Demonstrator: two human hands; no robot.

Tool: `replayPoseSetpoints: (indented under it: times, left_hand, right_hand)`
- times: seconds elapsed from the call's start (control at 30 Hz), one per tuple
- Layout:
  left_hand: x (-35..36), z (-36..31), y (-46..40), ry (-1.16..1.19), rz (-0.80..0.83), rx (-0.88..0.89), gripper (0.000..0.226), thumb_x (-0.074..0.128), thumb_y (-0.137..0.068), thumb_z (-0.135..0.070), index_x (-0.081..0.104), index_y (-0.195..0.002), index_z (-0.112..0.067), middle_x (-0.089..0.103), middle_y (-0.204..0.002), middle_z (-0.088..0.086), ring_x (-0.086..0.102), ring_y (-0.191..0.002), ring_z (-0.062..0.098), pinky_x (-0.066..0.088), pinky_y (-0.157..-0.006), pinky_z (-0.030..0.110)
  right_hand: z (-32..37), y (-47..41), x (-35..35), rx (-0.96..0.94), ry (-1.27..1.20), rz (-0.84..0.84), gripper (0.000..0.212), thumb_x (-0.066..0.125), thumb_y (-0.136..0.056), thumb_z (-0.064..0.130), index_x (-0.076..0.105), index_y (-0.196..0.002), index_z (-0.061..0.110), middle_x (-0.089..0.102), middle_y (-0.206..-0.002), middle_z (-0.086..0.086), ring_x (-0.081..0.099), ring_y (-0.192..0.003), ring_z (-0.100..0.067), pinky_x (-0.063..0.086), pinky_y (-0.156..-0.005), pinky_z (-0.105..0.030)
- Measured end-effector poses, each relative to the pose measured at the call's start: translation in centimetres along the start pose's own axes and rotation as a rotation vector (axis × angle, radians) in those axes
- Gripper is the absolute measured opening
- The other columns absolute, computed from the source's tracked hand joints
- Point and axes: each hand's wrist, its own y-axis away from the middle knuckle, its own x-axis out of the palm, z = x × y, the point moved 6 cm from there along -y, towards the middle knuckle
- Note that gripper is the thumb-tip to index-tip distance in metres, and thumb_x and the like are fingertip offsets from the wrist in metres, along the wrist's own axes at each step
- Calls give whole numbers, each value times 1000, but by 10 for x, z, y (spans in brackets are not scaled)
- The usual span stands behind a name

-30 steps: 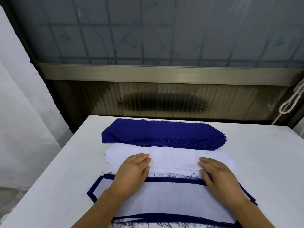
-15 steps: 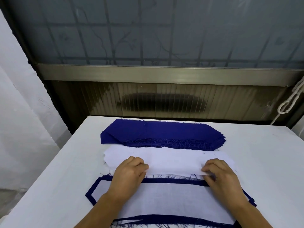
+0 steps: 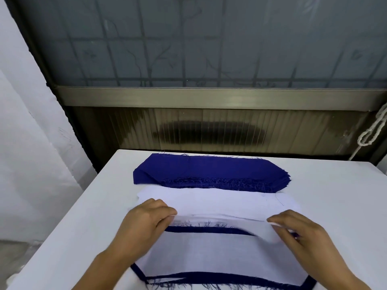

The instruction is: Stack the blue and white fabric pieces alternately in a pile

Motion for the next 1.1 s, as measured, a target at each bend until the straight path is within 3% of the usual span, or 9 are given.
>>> replayPoseSetpoints:
  times: [0.13, 0.27, 0.33, 0.43, 0.5, 0.57, 0.7, 0.83, 1.1]
  left_hand:
    - [-8, 17, 13, 243, 307, -170, 13, 68, -89, -30, 68, -85, -43, 65, -88, -22, 61, -78, 1, 45, -70, 13]
    - [6, 24, 15, 284, 521, -253, 8, 66, -90, -30, 71, -87, -37, 67, -92, -24, 63, -85, -2, 49, -79, 19]
    - [8, 25, 10, 255, 471, -275, 12, 66, -90, -28, 70, -86, -38, 66, -92, -28, 62, -86, -5, 49, -80, 17]
    - [-7, 24, 0, 212, 123, -257, 21, 70, -88, -23, 66, -80, -42, 64, -90, -27, 62, -85, -4, 46, -73, 11]
    - [-22, 15, 2, 130, -138, -132, 10, 67, -89, -26, 68, -83, -34, 63, -88, -23, 61, -83, 0, 45, -71, 12]
    - [-27, 6, 11, 32, -263, 48, 22, 56, -96, -34, 72, -87, -22, 62, -90, -20, 57, -84, 0, 44, -73, 12]
    - [4, 4, 48, -70, -238, 301, 42, 43, -100, -36, 76, -82, -16, 66, -93, -5, 56, -85, 9, 43, -78, 23]
    - [36, 9, 78, -23, -172, 286, 46, 39, -102, -39, 77, -84, -21, 59, -110, -13, 60, -94, 5, 45, -85, 19]
    - [39, 10, 75, 26, -165, 233, 43, 44, -99, -41, 77, -82, -19, 70, -100, -14, 58, -95, -3, 48, -83, 15]
  right_hand:
    - [-15, 13, -5, 314, -217, 284, 16, 70, -85, 19, 72, -79, 33, 69, -78, 12, 59, -66, 1, 42, -63, -10]
    - [-22, 17, 5, 426, -180, 399, 21, 70, -87, 17, 70, -71, 31, 69, -73, 8, 58, -66, -1, 43, -66, -15]
    - [-22, 13, 4, 412, -156, 317, 26, 69, -88, 15, 68, -70, 34, 66, -69, 10, 56, -63, -2, 41, -62, -13]
    - [-14, 7, -6, 289, -93, 72, 25, 67, -87, 8, 70, -78, 31, 67, -79, 20, 60, -75, 0, 41, -63, -8]
    - [-3, 8, -14, 132, -25, -137, 21, 67, -87, 6, 73, -82, 25, 68, -88, 20, 60, -85, 4, 40, -63, -6]
    - [6, 14, -17, -82, 83, -270, 18, 59, -92, 13, 75, -85, 15, 70, -96, 9, 59, -93, 1, 43, -75, -11]
    - [0, 40, 0, -367, 205, -209, 45, 41, -101, 30, 77, -82, 10, 70, -101, 1, 58, -104, -11, 43, -92, -27]
    - [-12, 57, 19, -350, 197, -66, 54, 34, -103, 40, 78, -80, 21, 69, -102, 10, 55, -106, -2, 41, -93, -20]
    - [-22, 63, 22, -316, 178, -54, 49, 37, -102, 42, 77, -83, 22, 67, -102, 14, 55, -105, 3, 43, -89, -20]
